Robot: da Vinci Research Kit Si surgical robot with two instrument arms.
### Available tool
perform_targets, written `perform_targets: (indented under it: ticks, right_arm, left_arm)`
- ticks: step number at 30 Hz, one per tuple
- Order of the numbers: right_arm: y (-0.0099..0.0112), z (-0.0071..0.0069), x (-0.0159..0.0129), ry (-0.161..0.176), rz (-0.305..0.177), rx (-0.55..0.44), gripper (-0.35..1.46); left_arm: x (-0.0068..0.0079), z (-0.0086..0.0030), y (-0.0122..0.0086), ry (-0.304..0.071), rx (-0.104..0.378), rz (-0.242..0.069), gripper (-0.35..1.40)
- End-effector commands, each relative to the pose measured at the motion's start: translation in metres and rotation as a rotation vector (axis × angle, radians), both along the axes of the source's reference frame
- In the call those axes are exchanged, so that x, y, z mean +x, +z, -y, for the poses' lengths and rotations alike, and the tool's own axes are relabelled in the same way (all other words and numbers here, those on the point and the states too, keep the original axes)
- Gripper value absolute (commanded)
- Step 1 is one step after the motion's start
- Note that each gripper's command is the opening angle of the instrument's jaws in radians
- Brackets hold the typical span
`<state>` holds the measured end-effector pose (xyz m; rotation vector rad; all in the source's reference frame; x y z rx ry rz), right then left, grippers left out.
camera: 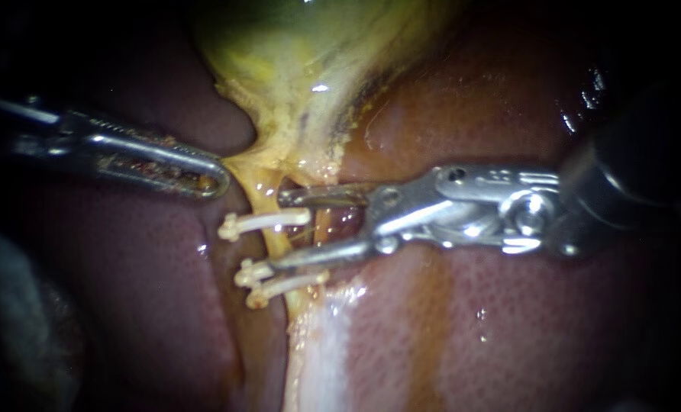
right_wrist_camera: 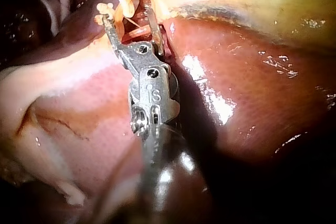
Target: Going back third clip left tube
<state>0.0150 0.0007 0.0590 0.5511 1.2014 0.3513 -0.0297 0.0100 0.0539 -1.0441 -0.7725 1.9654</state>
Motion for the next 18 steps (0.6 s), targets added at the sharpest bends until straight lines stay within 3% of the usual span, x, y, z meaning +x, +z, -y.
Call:
perform_targets:
  ticks: [1, 9, 18]
  right_arm:
    - [-0.0003, 0.0002, -0.0007, -0.007, -0.005, -0.018, 0.5]
    - [-0.0019, 0.0007, -0.0065, -0.027, -0.025, -0.091, 0.5]
    - [-0.0035, -0.0007, -0.011, -0.026, -0.029, -0.115, 0.5]
  left_arm:
    - [0.0, 0.0, 0.0, 0.0, 0.0, 0.0, -0.35]
    - [0.0, 0.0, 0.0, 0.0, 0.0, 0.0, -0.35]
    - [0.0, 0.0, 0.0, 0.0, 0.0, 0.0, -0.35]
